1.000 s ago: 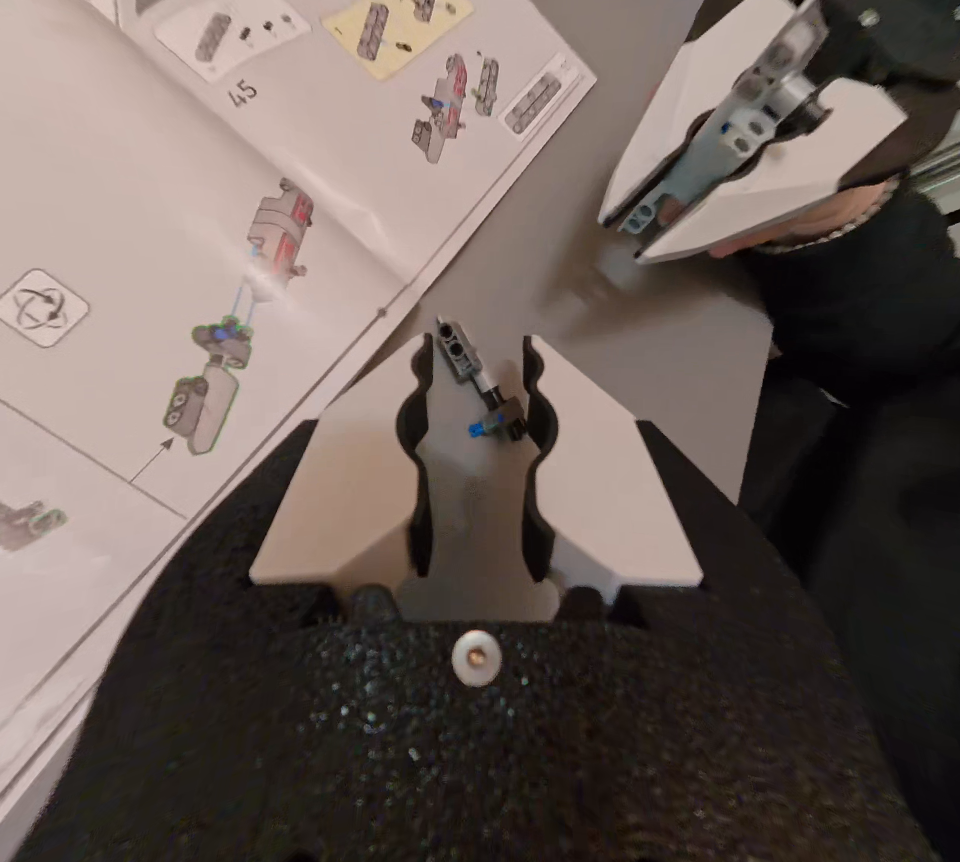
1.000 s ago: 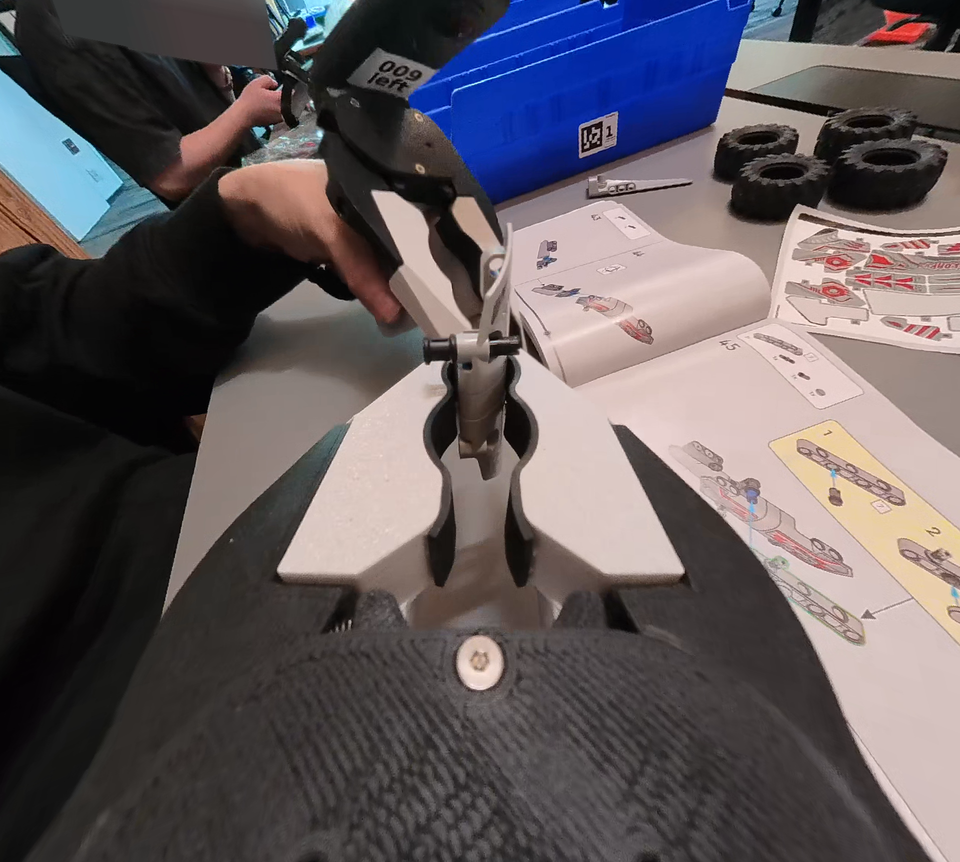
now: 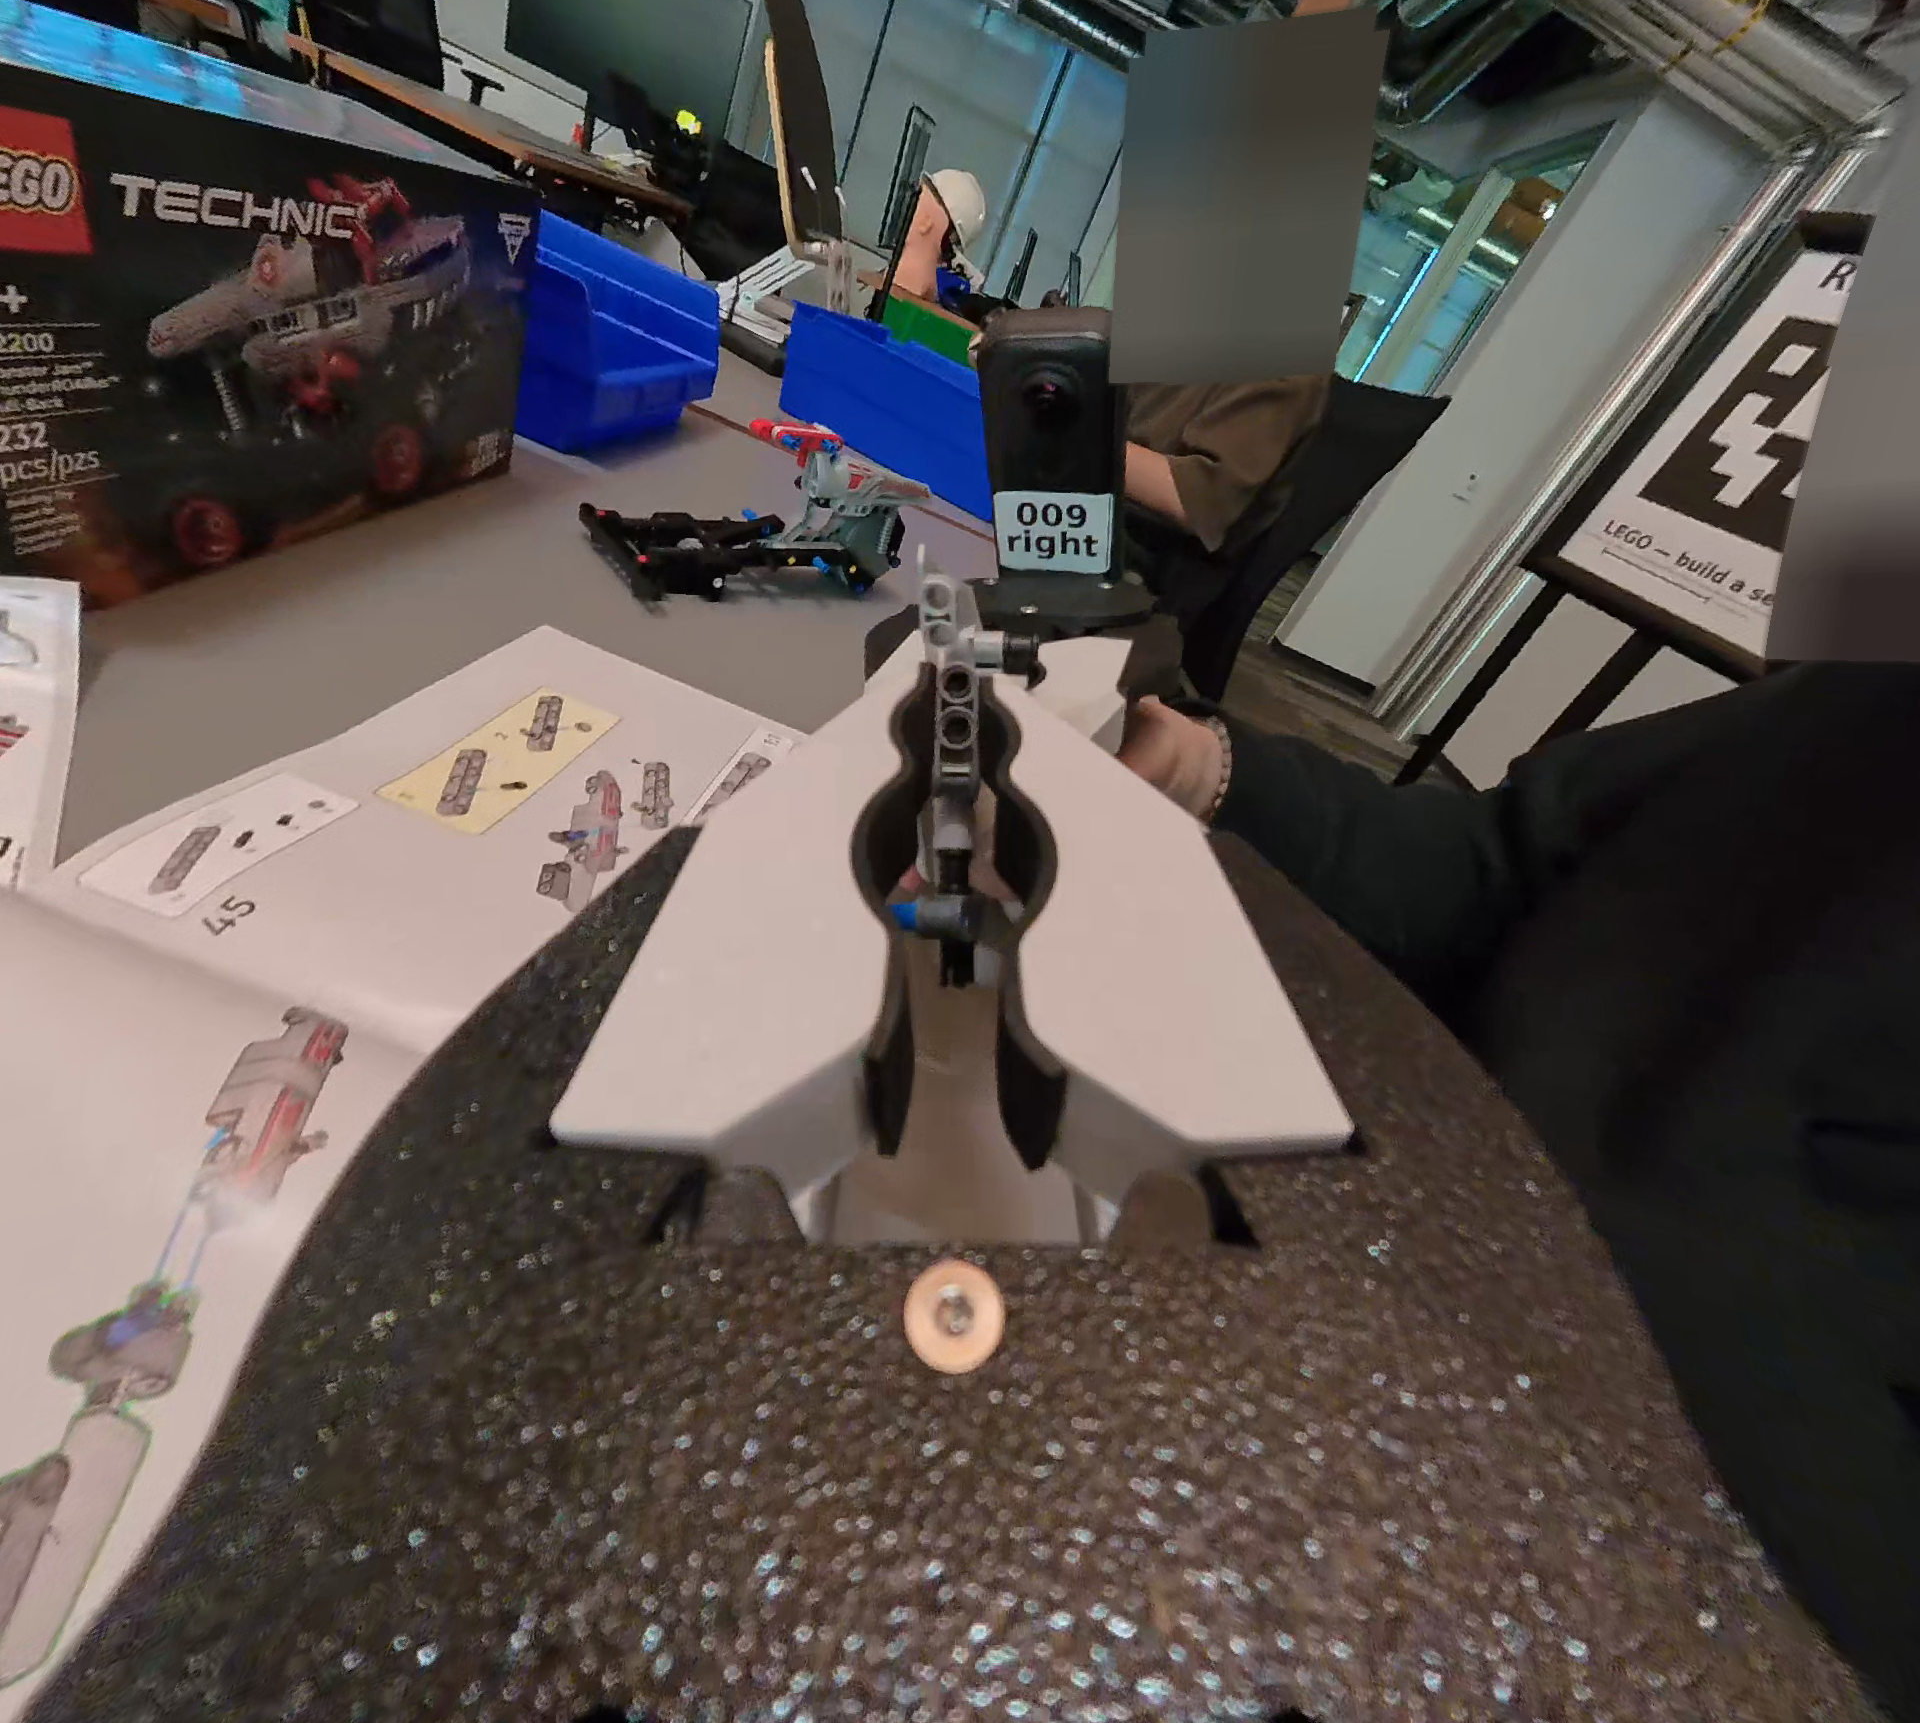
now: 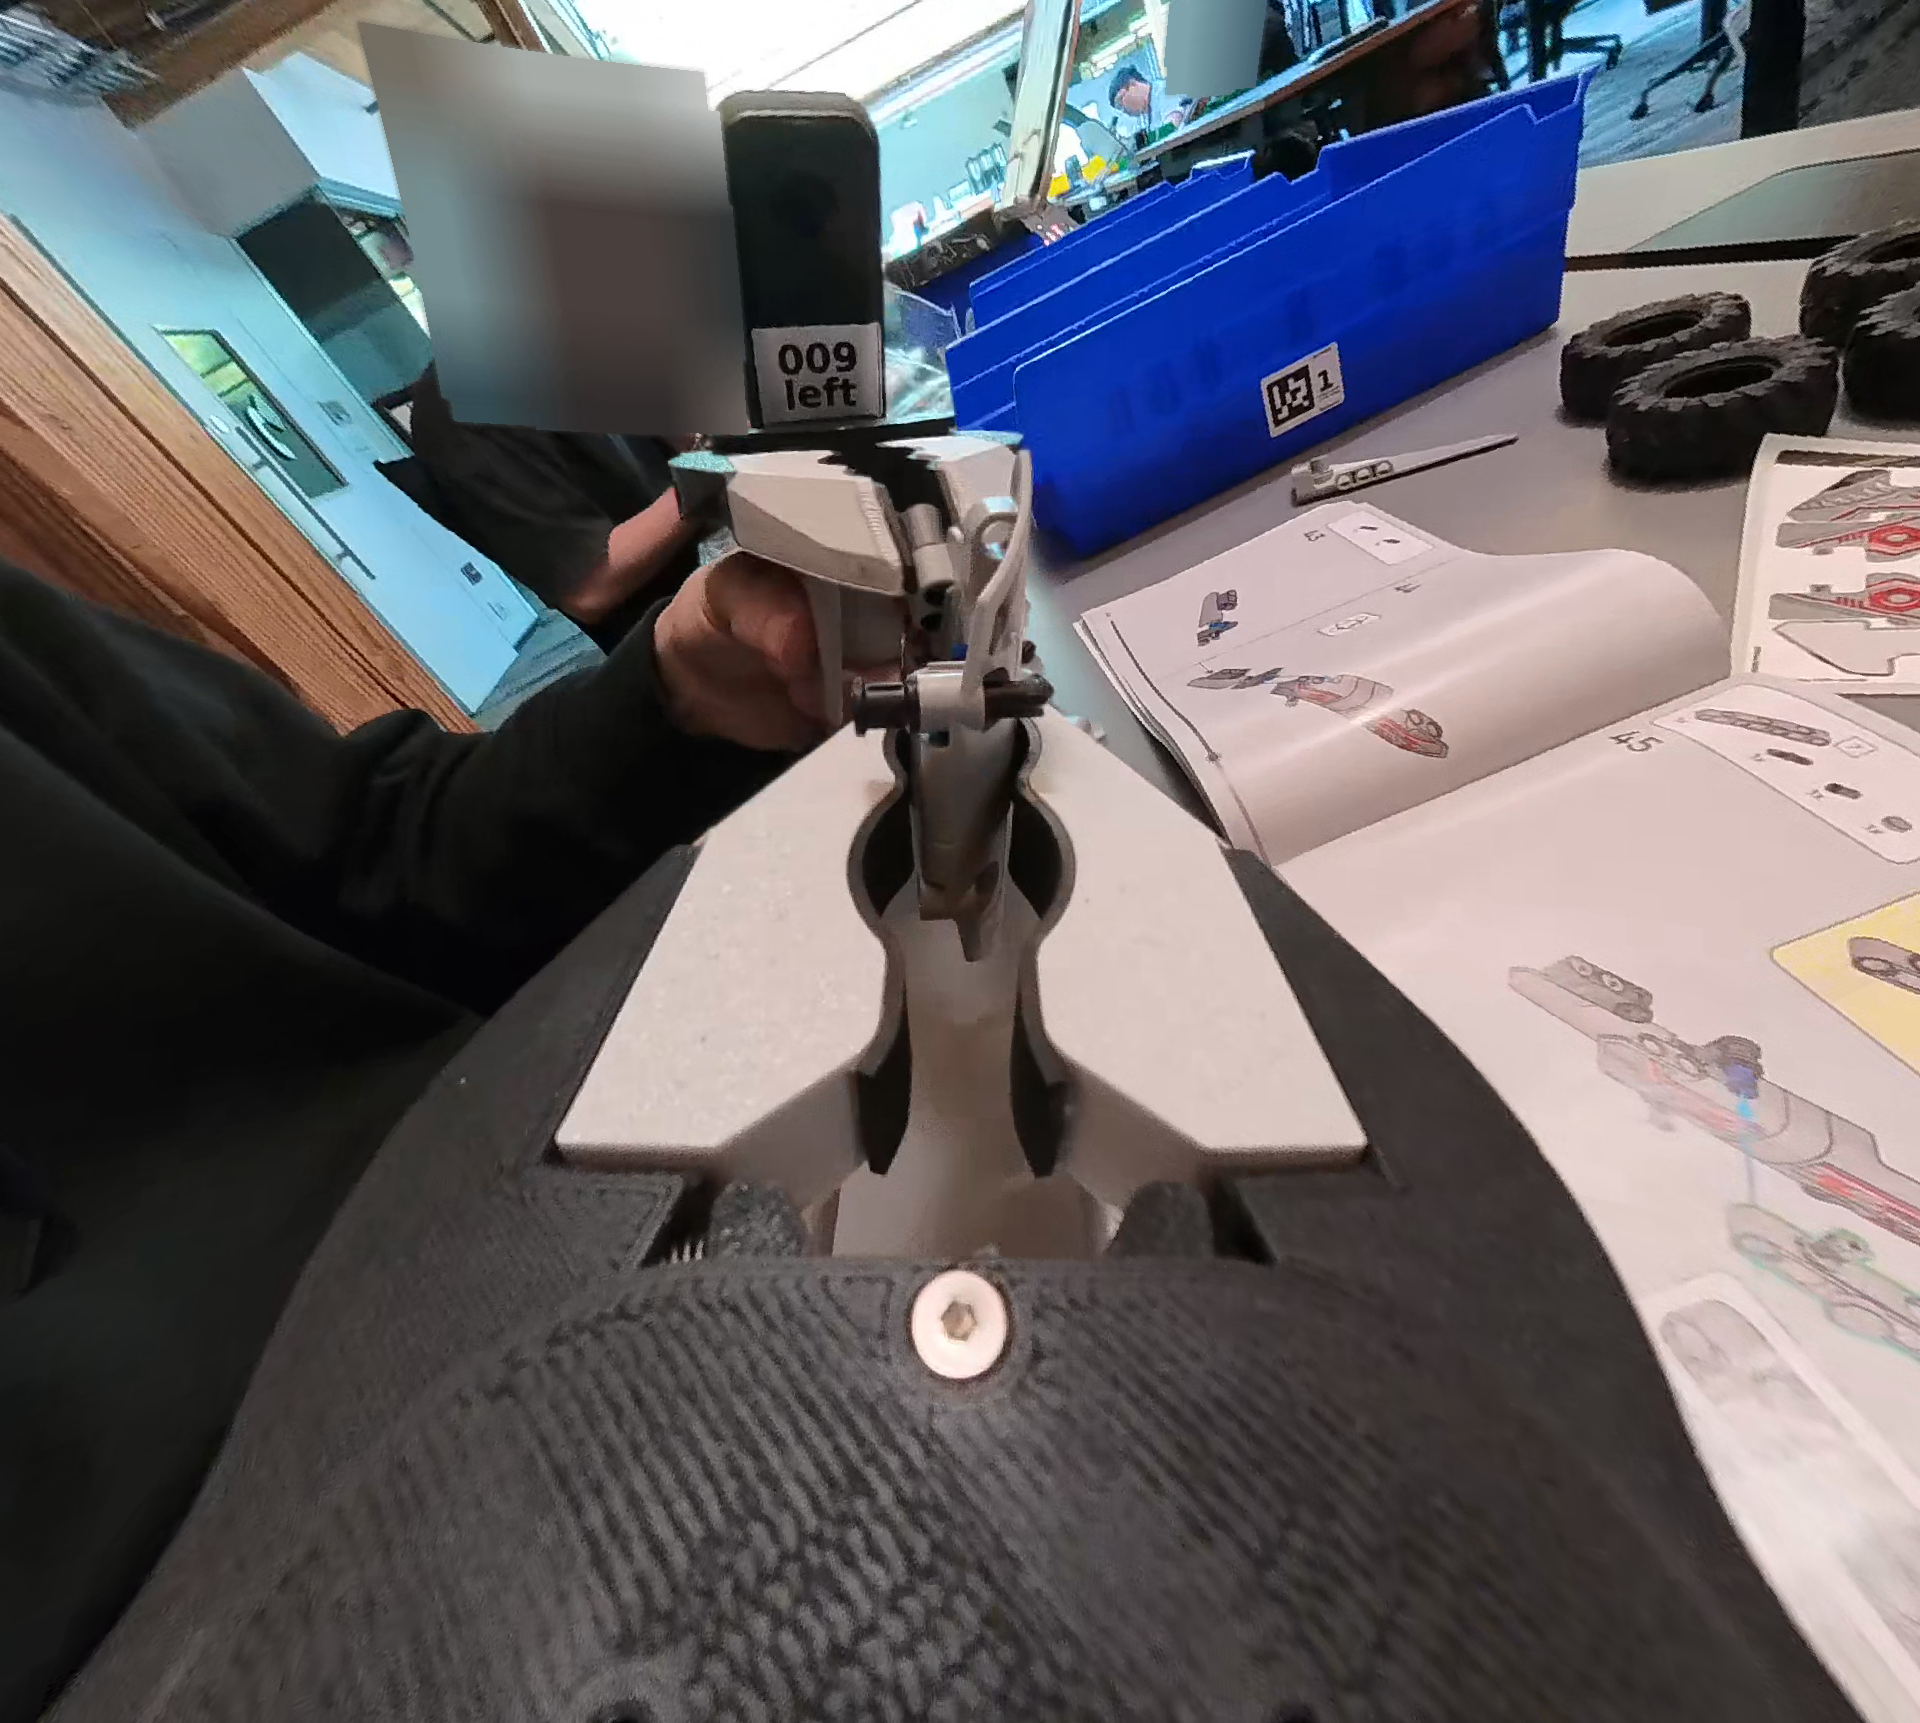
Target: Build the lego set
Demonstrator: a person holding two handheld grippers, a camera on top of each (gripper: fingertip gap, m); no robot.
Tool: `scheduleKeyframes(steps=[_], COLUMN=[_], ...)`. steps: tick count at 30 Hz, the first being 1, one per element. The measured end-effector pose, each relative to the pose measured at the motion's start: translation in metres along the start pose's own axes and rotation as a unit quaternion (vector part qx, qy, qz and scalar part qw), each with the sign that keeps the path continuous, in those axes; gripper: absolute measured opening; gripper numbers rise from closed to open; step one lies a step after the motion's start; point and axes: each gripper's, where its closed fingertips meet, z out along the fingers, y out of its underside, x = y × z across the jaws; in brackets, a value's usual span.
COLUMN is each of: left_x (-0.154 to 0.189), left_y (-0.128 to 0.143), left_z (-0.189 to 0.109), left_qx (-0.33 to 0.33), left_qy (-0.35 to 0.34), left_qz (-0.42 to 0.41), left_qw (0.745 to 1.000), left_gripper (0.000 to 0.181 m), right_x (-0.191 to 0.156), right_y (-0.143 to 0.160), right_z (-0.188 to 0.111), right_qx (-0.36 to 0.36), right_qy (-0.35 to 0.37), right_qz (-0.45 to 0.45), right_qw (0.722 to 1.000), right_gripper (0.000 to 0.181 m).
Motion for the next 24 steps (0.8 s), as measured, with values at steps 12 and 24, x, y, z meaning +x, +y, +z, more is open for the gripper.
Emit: scheduleKeyframes(steps=[12, 24], left_x=[0.002, 0.004], left_y=[-0.010, 0.003], left_z=[0.001, -0.001], left_qx=[0.044, 0.010], left_qy=[-0.004, 0.034], left_qz=[0.023, -0.029], left_qw=[0.999, 0.999], left_gripper=[0.005, 0.005], right_x=[-0.005, -0.010], right_y=[-0.013, -0.018], right_z=[0.000, -0.004], right_qx=[0.057, 0.073], right_qy=[-0.014, -0.021], right_qz=[0.008, -0.024], right_qw=[0.998, 0.997], right_gripper=[0.010, 0.011])
